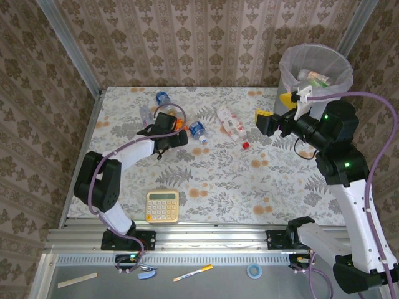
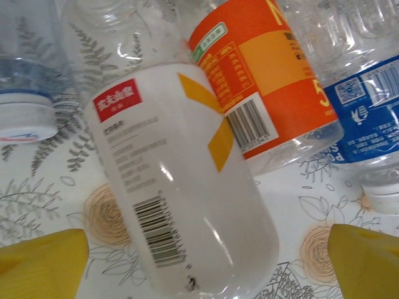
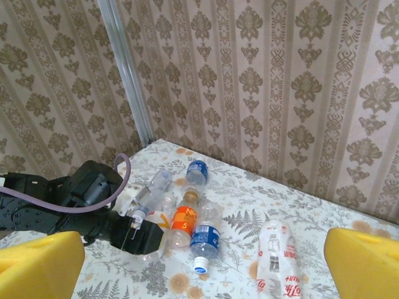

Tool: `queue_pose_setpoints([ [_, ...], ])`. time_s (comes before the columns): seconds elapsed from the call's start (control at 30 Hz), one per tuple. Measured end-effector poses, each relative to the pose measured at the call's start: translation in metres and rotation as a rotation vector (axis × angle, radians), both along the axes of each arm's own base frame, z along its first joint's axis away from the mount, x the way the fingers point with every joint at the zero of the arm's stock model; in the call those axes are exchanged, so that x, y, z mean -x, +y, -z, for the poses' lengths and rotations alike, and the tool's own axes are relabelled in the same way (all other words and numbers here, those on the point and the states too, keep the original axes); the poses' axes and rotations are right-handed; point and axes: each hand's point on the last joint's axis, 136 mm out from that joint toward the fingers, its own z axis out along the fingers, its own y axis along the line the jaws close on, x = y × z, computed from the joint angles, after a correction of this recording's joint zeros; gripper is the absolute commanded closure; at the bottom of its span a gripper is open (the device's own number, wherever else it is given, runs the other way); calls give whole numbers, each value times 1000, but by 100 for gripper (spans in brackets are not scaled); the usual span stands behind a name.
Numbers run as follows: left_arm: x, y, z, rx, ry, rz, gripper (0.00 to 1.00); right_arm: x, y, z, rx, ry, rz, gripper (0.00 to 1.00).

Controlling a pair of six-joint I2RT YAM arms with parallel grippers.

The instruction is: Throw the plastic bottles in the bin

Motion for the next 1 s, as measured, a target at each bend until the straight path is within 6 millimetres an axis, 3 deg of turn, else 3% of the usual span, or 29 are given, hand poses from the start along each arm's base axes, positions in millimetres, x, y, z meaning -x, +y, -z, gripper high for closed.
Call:
queue_pose_setpoints([
  [0.33, -9, 12, 22, 5, 41, -49, 6, 8, -6, 9, 12, 7, 26, 0],
  [0.6, -12, 10, 35, 12, 54, -52, 14, 5, -9, 21, 30, 29, 50, 0],
  [1.0, -1, 11, 37, 54, 30, -52, 42, 7, -14, 27, 51, 27, 73, 0],
])
